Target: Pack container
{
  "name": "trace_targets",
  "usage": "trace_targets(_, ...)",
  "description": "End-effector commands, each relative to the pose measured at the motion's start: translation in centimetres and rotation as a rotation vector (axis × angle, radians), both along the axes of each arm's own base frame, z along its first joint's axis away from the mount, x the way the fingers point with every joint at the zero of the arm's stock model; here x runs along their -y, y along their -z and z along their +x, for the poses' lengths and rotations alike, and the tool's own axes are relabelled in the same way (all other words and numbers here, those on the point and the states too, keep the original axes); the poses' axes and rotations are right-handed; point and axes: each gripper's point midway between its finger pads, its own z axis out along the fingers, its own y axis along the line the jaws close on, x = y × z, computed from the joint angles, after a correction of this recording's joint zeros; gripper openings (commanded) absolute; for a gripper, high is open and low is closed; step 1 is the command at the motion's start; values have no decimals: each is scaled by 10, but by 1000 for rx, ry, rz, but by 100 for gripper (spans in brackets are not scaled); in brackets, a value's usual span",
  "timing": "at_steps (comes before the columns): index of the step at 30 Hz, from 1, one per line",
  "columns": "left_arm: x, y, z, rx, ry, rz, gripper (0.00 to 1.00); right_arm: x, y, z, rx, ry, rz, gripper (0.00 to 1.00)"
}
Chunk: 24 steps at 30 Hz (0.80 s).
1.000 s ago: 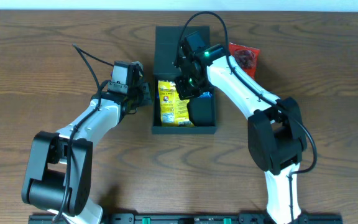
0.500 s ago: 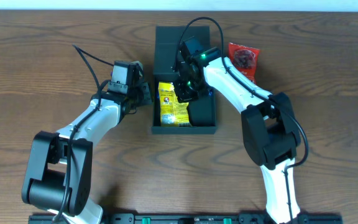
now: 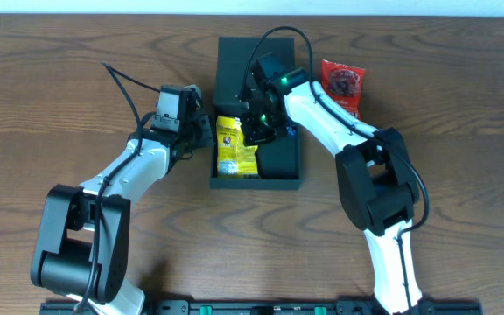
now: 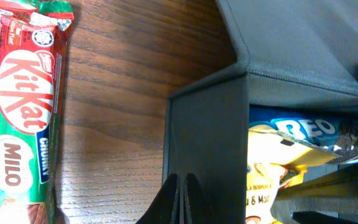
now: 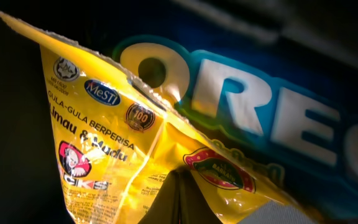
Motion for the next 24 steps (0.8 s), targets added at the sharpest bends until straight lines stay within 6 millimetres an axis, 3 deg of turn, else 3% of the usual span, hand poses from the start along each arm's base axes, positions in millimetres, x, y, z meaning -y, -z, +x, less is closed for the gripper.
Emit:
trace_targets(1, 1, 0, 4, 2, -4, -4, 6, -1, -4, -3, -30, -4, 7, 1)
trace_targets(5, 1, -1, 4, 3, -4, -4, 6, 2, -38, 22, 108, 15, 0, 1)
trace_targets(7, 1, -1, 4, 3, -4, -4, 6, 0, -44, 32, 156, 20, 10, 1)
trace_targets(14, 1, -1, 5, 3, -4, -4, 6, -12, -37, 43, 186, 47, 38, 1)
trace_targets(24, 1, -1, 5, 4, -4, -4, 6, -27, -22, 35, 161, 23, 47, 2)
